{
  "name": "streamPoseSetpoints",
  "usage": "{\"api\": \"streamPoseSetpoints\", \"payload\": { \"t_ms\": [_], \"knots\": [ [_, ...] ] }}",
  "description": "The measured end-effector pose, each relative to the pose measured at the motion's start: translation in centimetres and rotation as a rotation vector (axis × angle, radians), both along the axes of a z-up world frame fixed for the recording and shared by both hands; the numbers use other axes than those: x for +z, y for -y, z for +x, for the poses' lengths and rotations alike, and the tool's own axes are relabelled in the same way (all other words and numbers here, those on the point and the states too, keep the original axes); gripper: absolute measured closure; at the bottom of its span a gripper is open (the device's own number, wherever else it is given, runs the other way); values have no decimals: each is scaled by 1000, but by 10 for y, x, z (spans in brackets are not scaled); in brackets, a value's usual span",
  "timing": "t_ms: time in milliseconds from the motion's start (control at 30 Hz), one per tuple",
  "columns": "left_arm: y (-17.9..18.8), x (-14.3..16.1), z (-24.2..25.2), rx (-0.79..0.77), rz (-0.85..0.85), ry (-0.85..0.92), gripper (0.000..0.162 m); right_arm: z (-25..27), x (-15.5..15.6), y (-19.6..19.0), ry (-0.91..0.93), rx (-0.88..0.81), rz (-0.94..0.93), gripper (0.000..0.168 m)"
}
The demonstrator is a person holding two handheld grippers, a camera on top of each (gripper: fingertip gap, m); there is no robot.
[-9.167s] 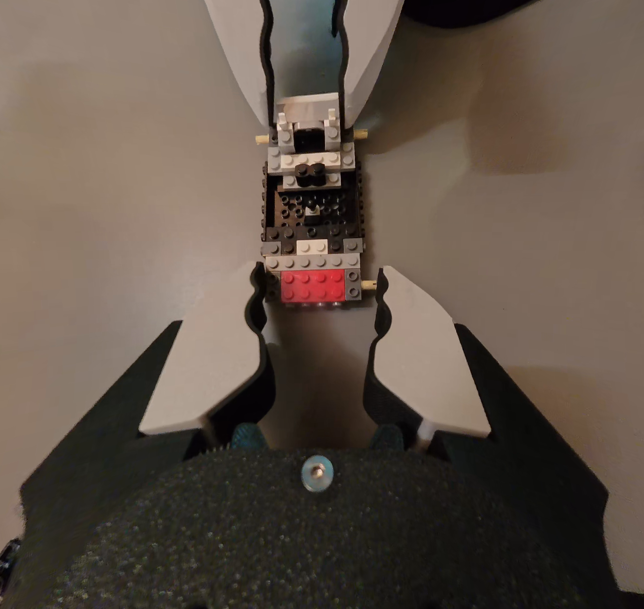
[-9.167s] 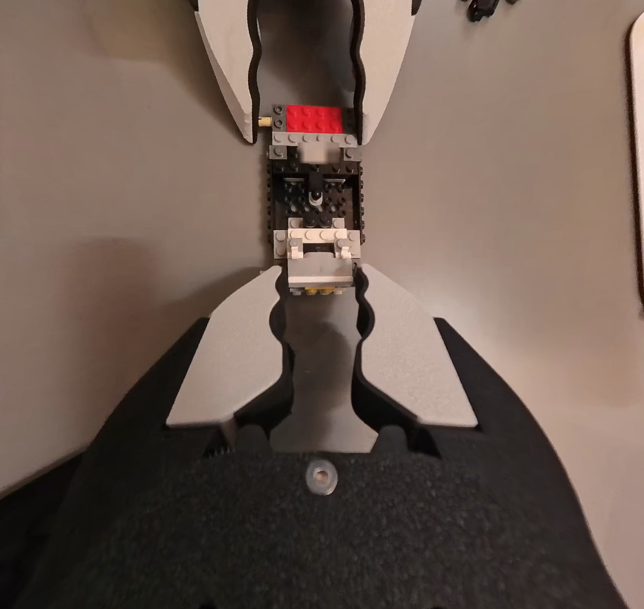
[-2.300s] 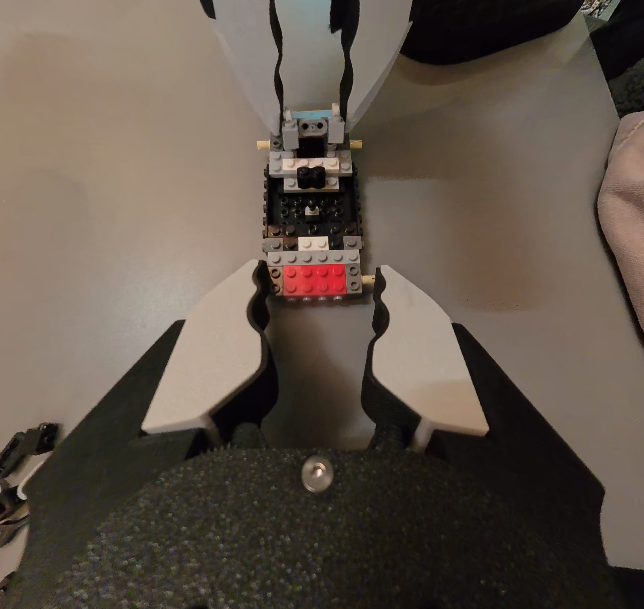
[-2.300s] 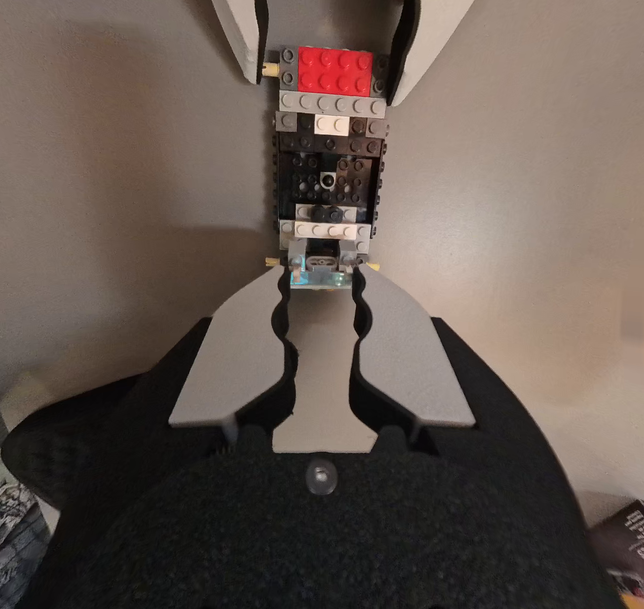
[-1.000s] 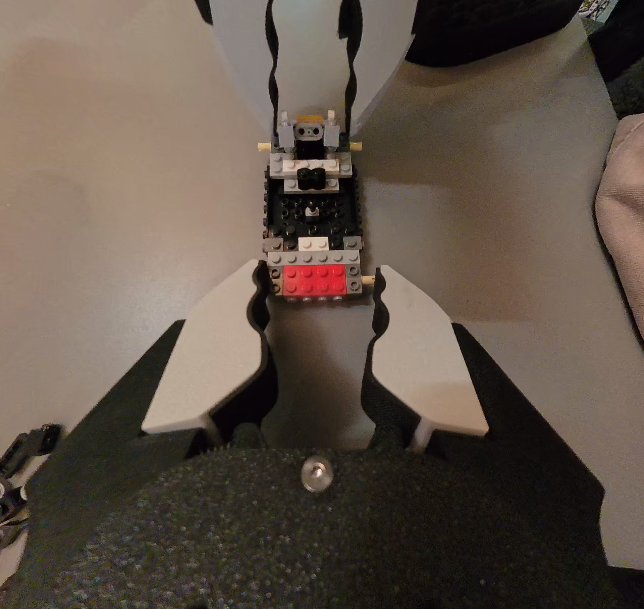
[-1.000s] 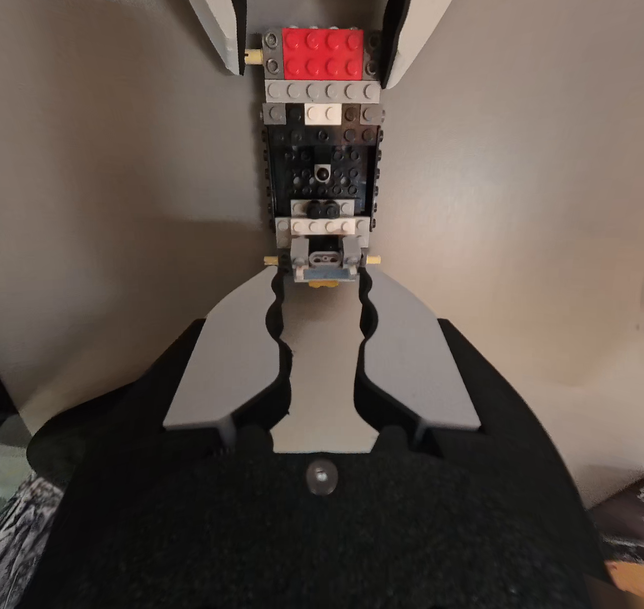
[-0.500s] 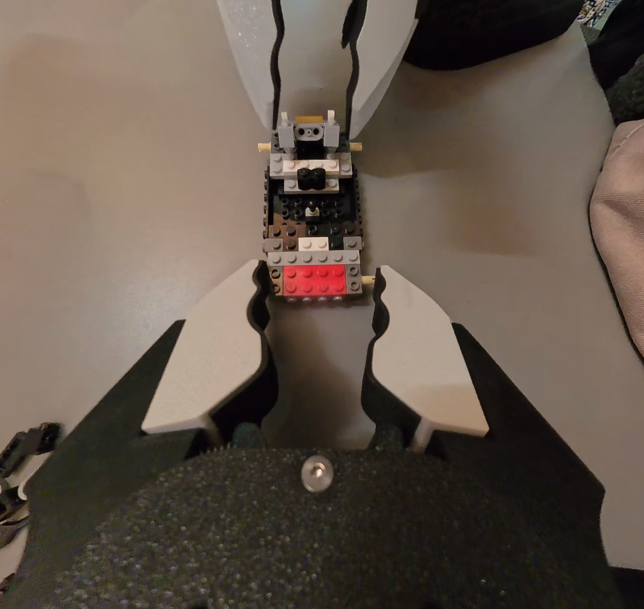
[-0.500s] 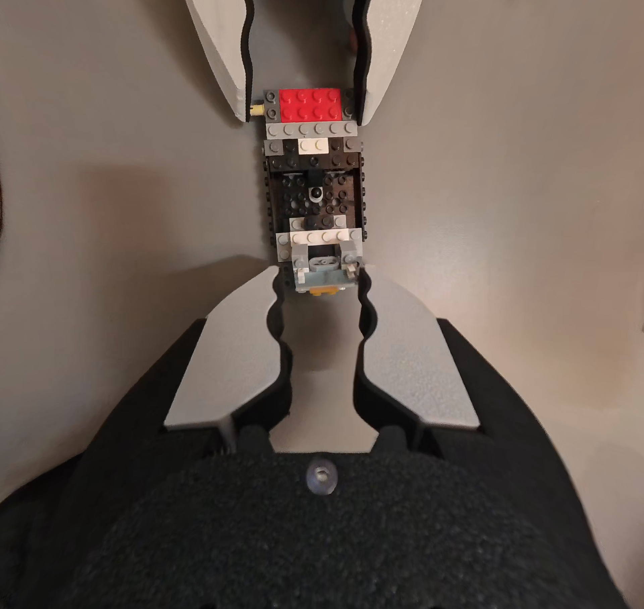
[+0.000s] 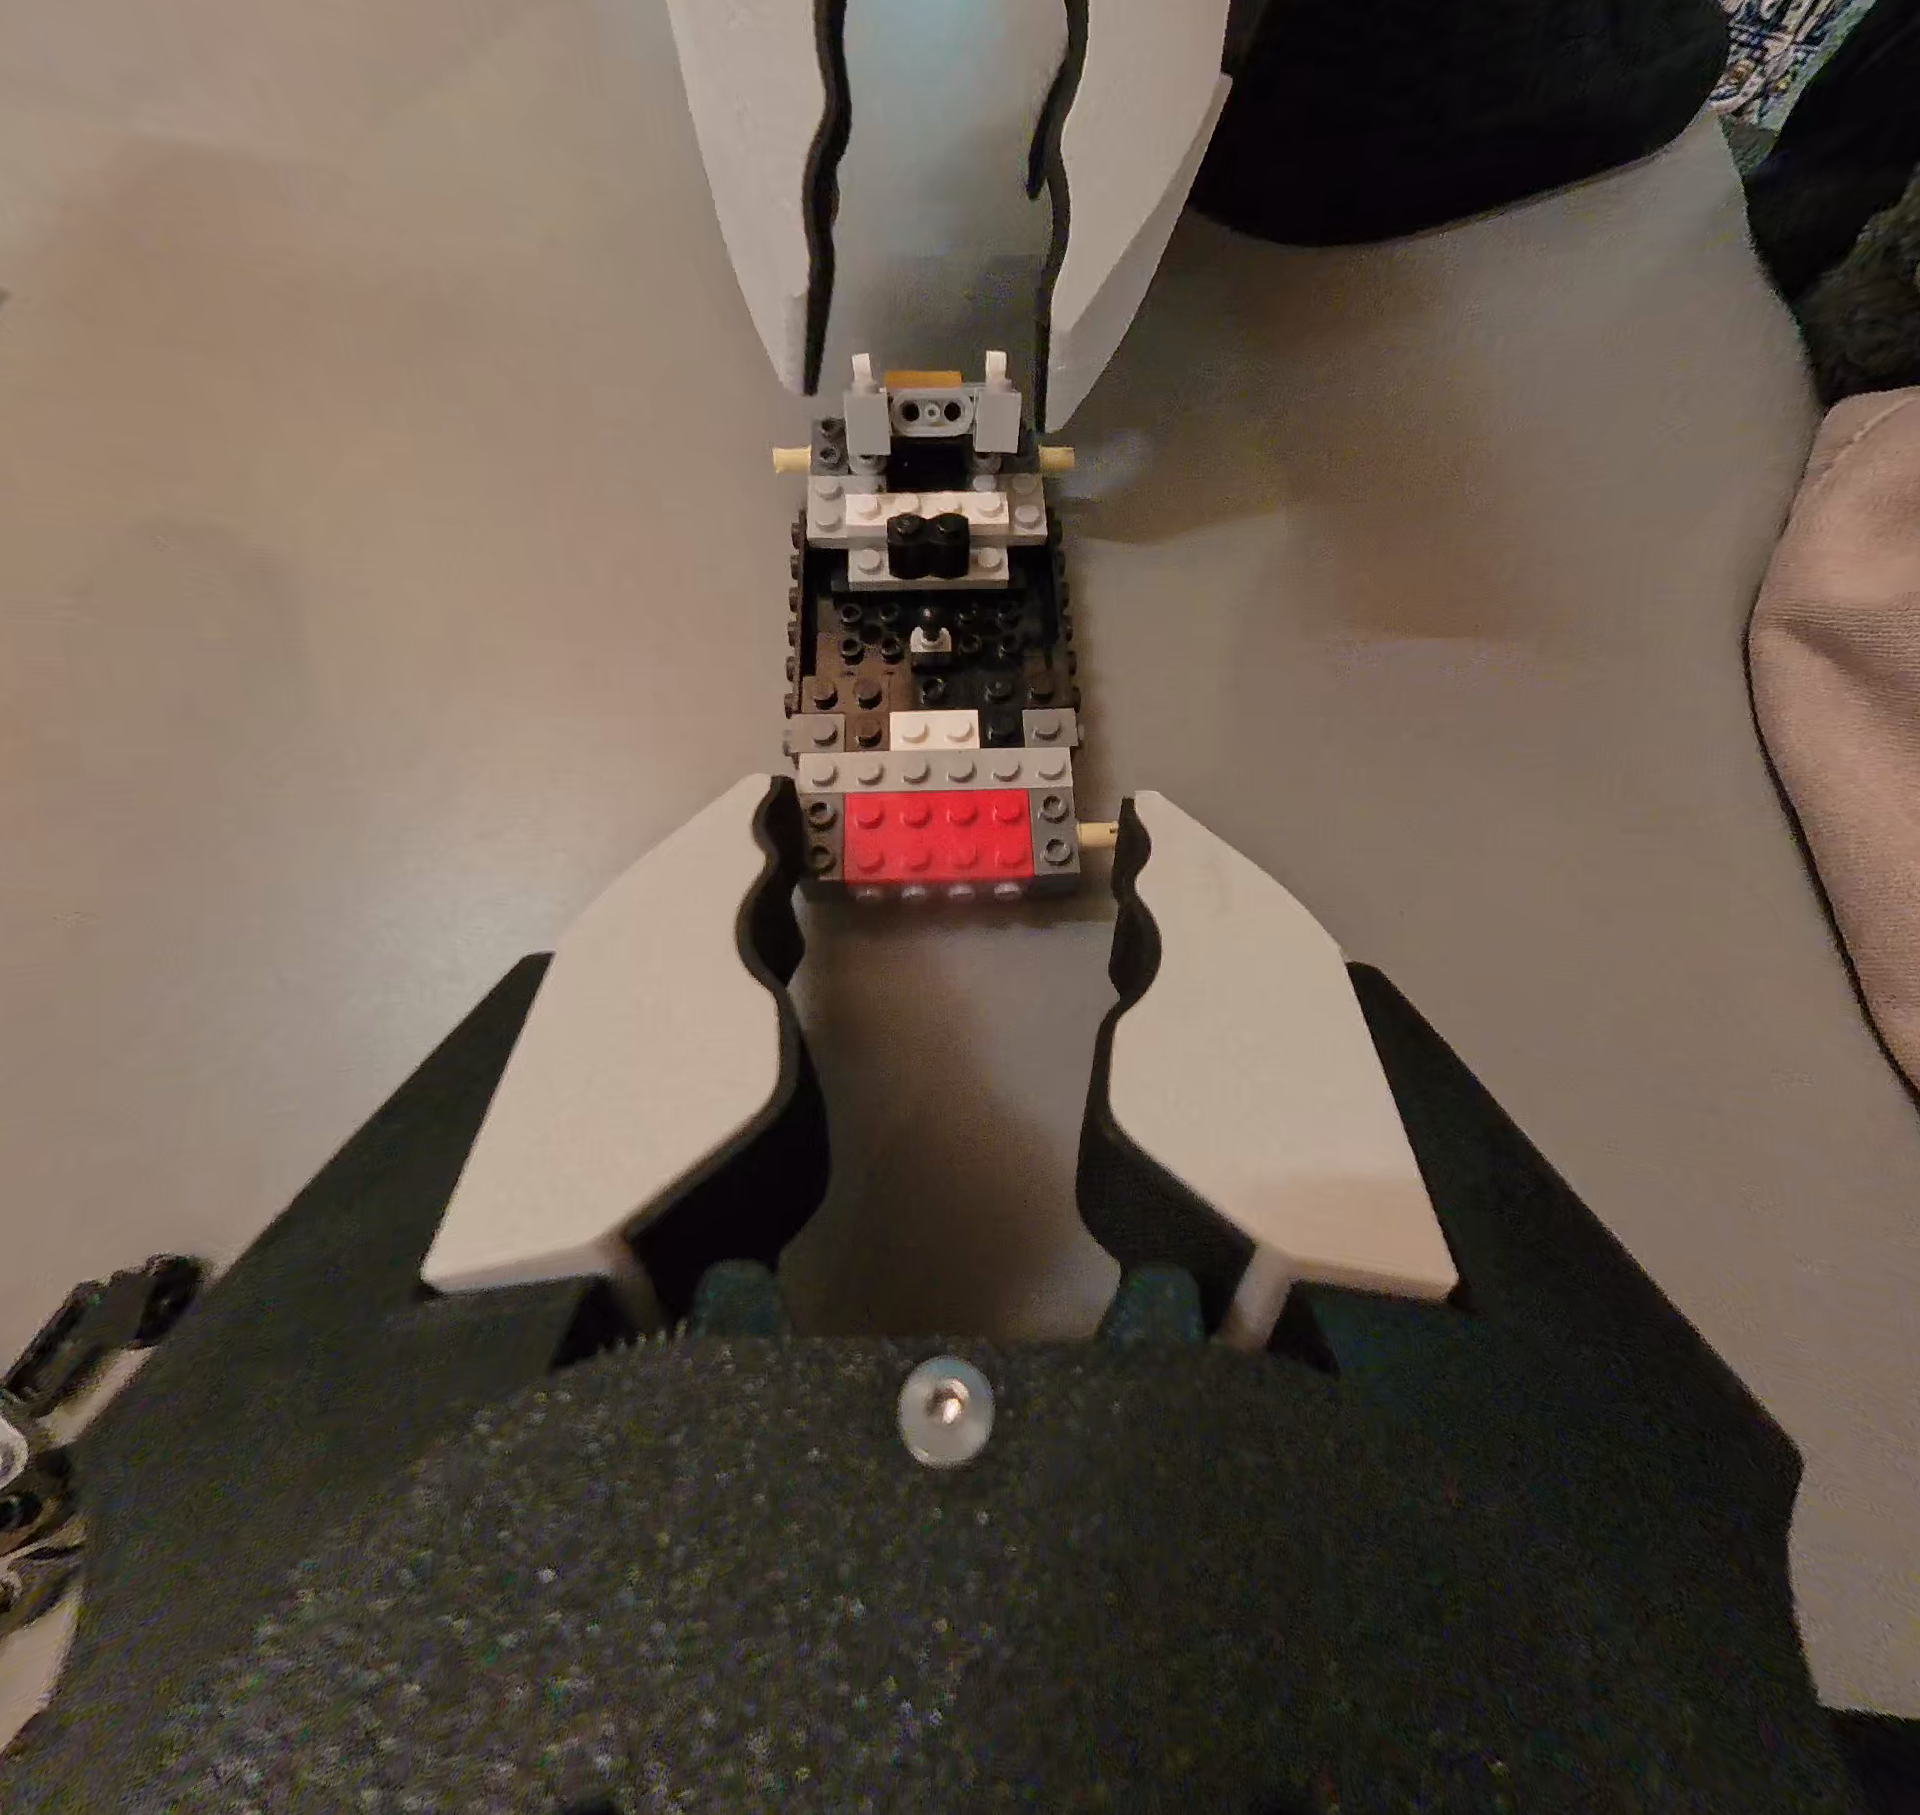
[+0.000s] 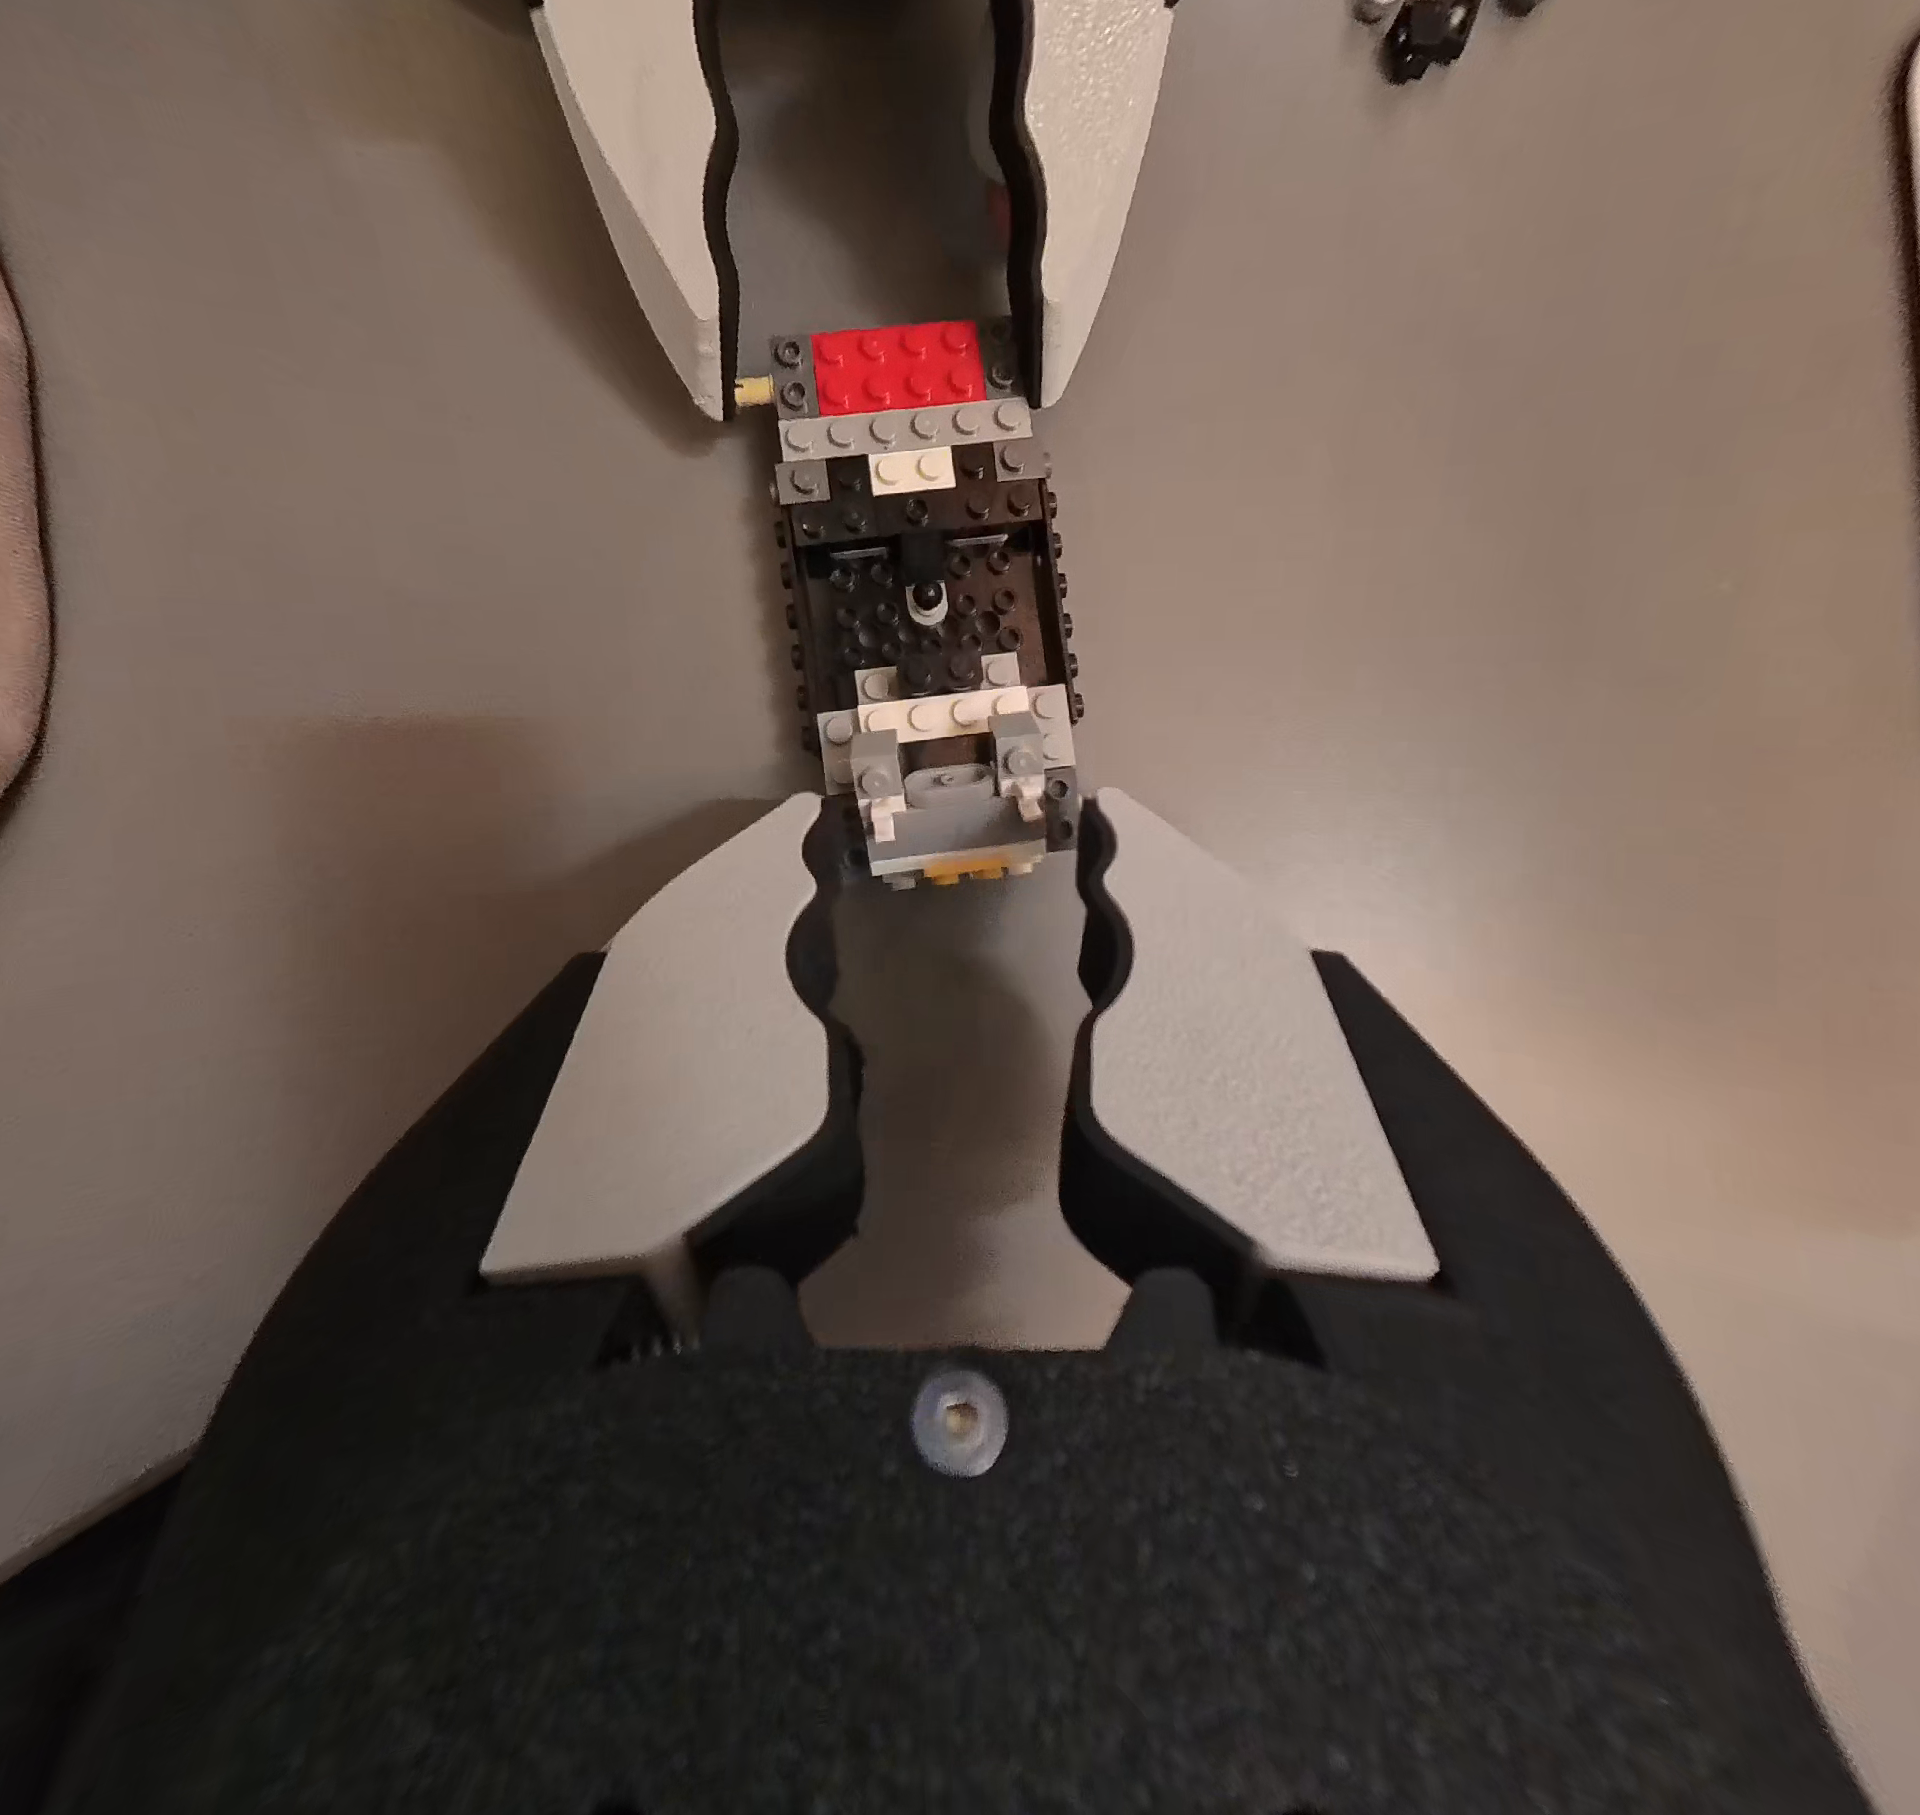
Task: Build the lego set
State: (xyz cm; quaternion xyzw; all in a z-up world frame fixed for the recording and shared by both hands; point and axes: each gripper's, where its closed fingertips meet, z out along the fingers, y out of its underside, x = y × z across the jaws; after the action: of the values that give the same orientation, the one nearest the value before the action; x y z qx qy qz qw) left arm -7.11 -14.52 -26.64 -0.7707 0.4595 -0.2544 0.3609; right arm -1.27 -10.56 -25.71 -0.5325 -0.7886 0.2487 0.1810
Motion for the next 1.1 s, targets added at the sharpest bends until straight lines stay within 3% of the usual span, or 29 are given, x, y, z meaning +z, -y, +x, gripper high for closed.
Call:
{"api": "streamPoseSetpoints", "payload": {
  "t_ms": [133,233,767,1100],
  "knots": [
    [-1,0,0,2,0,2,105,1,-6,-1,-16,-11,-24,125],
    [-2,1,-1,9,0,5,105,2,-6,1,-28,-8,-50,135],
    [-2,1,-1,8,-4,9,105,4,-1,0,-76,-16,-107,124],
    [-3,0,-1,8,-10,8,105,-1,-5,-1,-107,-19,-125,127]
  ]
}}
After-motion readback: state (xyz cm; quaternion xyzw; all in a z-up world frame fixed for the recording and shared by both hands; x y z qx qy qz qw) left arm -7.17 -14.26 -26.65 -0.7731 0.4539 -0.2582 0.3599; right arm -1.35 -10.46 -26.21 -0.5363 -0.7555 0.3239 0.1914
